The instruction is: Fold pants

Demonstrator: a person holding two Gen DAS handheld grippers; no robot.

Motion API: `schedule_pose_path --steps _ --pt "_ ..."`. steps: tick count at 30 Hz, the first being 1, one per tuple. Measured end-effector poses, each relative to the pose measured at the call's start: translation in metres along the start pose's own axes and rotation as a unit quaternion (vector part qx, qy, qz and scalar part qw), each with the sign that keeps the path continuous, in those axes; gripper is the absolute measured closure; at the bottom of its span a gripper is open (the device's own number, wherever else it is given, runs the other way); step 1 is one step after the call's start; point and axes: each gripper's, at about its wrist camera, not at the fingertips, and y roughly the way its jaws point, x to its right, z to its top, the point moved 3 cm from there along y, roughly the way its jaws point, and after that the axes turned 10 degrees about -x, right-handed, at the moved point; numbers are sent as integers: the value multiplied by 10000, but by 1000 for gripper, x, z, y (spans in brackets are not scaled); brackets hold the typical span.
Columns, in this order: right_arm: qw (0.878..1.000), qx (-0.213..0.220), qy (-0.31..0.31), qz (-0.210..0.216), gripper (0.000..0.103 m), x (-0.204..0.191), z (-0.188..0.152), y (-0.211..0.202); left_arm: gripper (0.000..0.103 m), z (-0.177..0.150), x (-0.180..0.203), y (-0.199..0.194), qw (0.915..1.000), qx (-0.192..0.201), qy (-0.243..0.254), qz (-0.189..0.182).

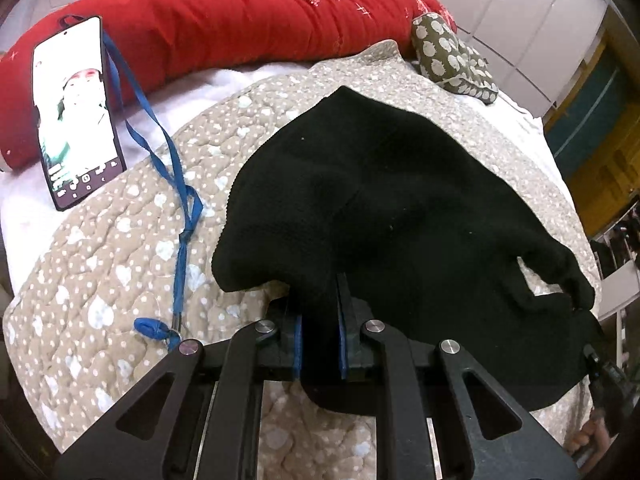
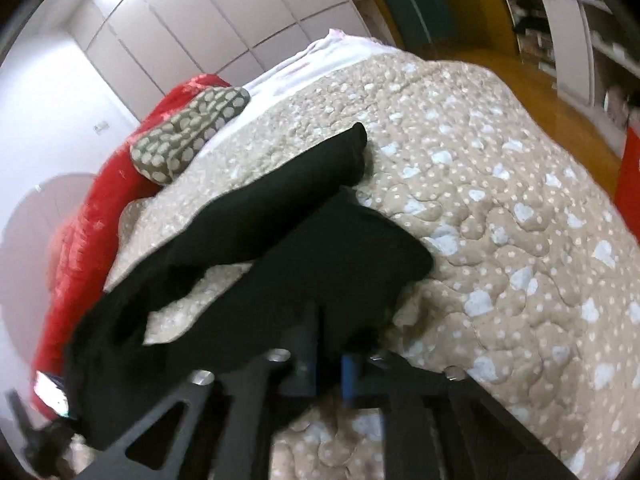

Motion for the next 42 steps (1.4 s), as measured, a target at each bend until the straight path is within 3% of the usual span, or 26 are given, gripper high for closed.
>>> schedule_pose_path --steps 5,8,11,14,16,17,19,23,26,28,29,30,32,38,42 --pt "9974 324 -636 -72 98 -13 -21 -78 91 -7 1 -19 9991 -132 68 -386" --pt "9966 253 -746 -220 99 -9 -35 -106 91 -16 3 -14 9991 -251 128 -331" --pt "9948 -22 -763 -670 98 8 -50 -96 90 -29 -1 2 9986 -465 129 -207" --pt "9915 -651 -478 -1022 96 33 -59 -56 84 -32 -3 4 9986 -443 195 -191" --pt "9911 -503 -597 -1080 87 31 -58 -62 79 -31 -3 -2 9986 -439 294 -32" --pt "9889 -444 -657 -1260 78 28 -56 -67 79 -30 -3 -9 9984 -440 355 46" --pt "9826 -239 -842 -1641 76 20 -48 -82 79 -29 -4 -18 9982 -409 423 125" --pt "9870 84 -997 -1255 68 -10 -34 -102 79 -26 -3 -42 9979 -114 513 371" --pt "9875 -26 -1519 -418 65 -59 -28 -85 79 -20 3 -60 9952 253 678 657" --pt "9831 -173 -1821 -46 65 -91 -22 -65 78 -15 5 -68 9957 355 657 542" --pt "9802 -208 -1968 48 65 -104 -17 -53 70 -10 8 -70 9963 389 651 416" --pt "9761 -215 -2156 140 65 -120 -15 -43 57 -6 11 -70 9963 414 668 360" --pt "9642 -297 -2598 437 63 -155 -10 -19 46 6 18 -62 9962 463 679 287" --pt "9183 -711 -3820 753 59 -256 5 65 46 40 40 -11 9959 113 807 383" --pt "8929 -986 -4324 779 57 -296 25 123 46 63 37 23 9952 -96 735 632"
